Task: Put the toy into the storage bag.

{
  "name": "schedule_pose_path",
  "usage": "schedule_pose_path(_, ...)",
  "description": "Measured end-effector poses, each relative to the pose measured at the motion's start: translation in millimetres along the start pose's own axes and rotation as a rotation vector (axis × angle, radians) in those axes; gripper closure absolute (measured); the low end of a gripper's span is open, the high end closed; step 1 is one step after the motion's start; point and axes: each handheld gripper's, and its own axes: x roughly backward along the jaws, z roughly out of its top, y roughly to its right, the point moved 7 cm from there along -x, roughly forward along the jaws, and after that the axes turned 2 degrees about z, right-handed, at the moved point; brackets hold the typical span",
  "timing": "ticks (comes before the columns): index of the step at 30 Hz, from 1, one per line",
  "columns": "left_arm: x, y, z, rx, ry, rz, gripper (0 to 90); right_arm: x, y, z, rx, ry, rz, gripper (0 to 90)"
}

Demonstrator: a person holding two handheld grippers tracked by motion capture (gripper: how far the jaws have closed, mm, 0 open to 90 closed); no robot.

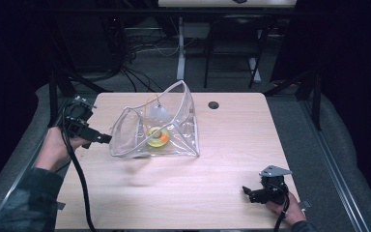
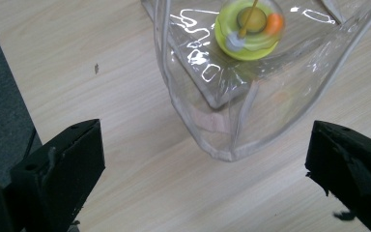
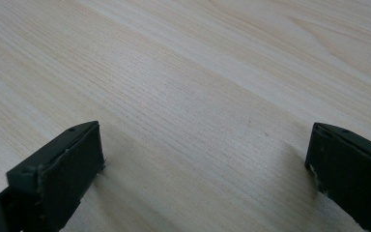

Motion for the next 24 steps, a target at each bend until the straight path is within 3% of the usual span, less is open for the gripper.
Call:
schedule_pose_path(6, -9.7, -5.8, -25.8, 0.026, 0.014, 0.012, 0.2, -0.1, -0.3, 0.2, -0.003, 0.003, 0.003, 0.0)
schedule_pose_path(9, -17.0, -6.5, -40.0, 0.042, -0.013, -0.008, 0.5, -0.1, -0.3, 0.2, -0.003, 0.003, 0.003, 0.0)
schedule_pose_path(16, -34.8, -6.1, -64.8, 0.086, -0.012, -0.013, 0.5, -0.1, -0.3, 0.2, -0.003, 0.003, 0.003, 0.0)
schedule_pose_path(22, -57.1, 1.1, -84.5, 0.142, 0.041, -0.003, 0.1, -0.1, -0.3, 0.2, -0.003, 0.003, 0.003, 0.0)
schedule_pose_path(23, -61.7, 2.2, -88.3, 0.144, 0.047, -0.007, 0.1, -0.1, -0.3, 0.2, -0.003, 0.003, 0.003, 0.0)
schedule_pose_path(24, -66.4, 4.4, -91.4, 0.154, 0.069, -0.037, 0.1, -0.1, -0.3, 0.2, -0.003, 0.003, 0.003, 0.0)
